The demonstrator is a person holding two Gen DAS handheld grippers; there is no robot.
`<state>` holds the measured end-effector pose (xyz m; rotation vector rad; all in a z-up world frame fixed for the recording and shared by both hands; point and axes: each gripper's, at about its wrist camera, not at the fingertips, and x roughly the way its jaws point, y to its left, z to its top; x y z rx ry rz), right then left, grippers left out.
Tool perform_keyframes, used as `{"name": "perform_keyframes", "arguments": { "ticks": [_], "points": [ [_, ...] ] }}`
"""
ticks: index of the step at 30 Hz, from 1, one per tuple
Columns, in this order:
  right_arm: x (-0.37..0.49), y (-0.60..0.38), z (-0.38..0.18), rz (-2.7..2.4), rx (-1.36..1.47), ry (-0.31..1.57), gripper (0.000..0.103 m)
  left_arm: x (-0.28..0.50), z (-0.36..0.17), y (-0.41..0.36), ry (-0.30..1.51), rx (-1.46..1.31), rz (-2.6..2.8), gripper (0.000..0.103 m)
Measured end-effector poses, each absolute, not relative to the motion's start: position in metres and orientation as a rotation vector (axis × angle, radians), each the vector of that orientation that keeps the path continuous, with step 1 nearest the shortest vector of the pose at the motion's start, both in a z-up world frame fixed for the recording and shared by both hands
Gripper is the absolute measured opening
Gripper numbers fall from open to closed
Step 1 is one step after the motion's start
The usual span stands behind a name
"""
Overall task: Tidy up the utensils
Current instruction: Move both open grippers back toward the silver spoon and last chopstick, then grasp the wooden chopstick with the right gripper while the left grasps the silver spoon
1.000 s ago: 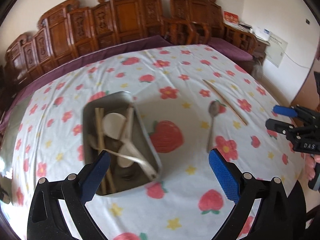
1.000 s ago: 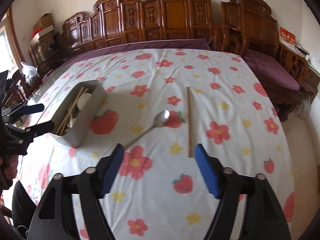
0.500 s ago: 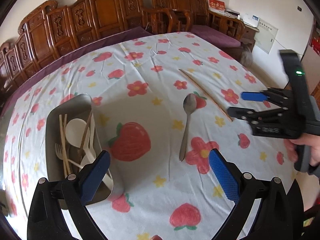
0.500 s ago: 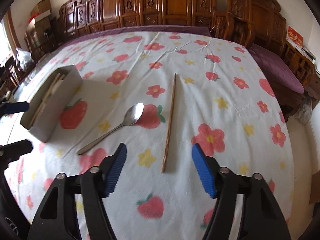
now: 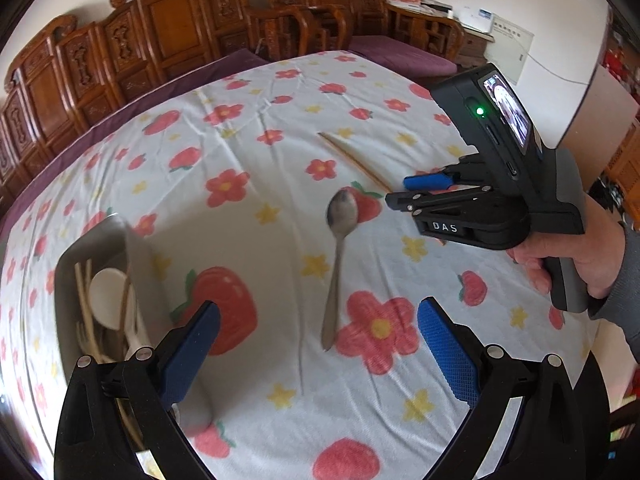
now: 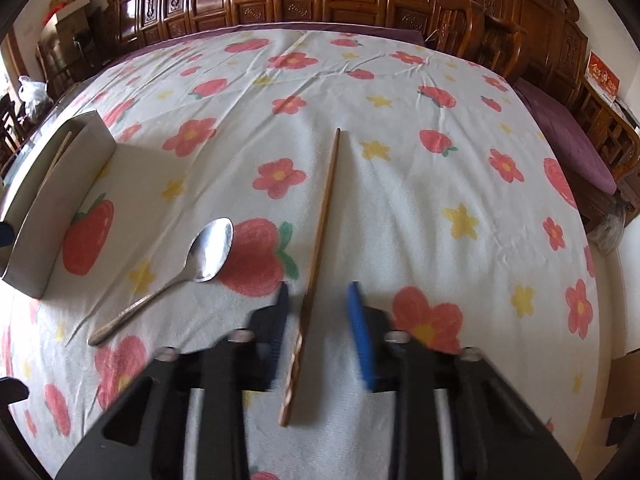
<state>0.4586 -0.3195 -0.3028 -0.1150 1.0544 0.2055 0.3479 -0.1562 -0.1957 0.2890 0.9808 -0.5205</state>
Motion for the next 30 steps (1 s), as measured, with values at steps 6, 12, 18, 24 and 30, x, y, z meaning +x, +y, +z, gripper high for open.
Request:
{"name": "perform_keyframes", "arguments": {
  "ticks": [6, 12, 18, 24, 30],
  "points": [
    [0.441, -0.335, -0.302, 0.175, -0.114, 1.087, 0.006, 0.365, -0.211, -0.175, 1.020, 0.289, -0.560, 0.082],
    [0.414, -0.352, -0.303, 0.154, -0.070, 1.070, 0.006, 0.383, -0.229, -0.193, 1.069, 0.320, -0.574, 0.055],
    [0.408, -0.353, -0.304, 0.147, -0.067, 1.044, 0.006, 0.400, -0.245, -0.204, 1.105, 0.365, -0.533, 0.035],
    [0.406, -0.355, -0.305, 0.156, -0.063, 1.025, 0.006, 0.411, -0.254, -0.208, 1.157, 0.379, -0.503, 0.023],
    [0.404, -0.354, -0.305, 0.152, -0.059, 1.014, 0.006, 0.411, -0.254, -0.212, 1.162, 0.386, -0.507, 0.021]
  ]
}}
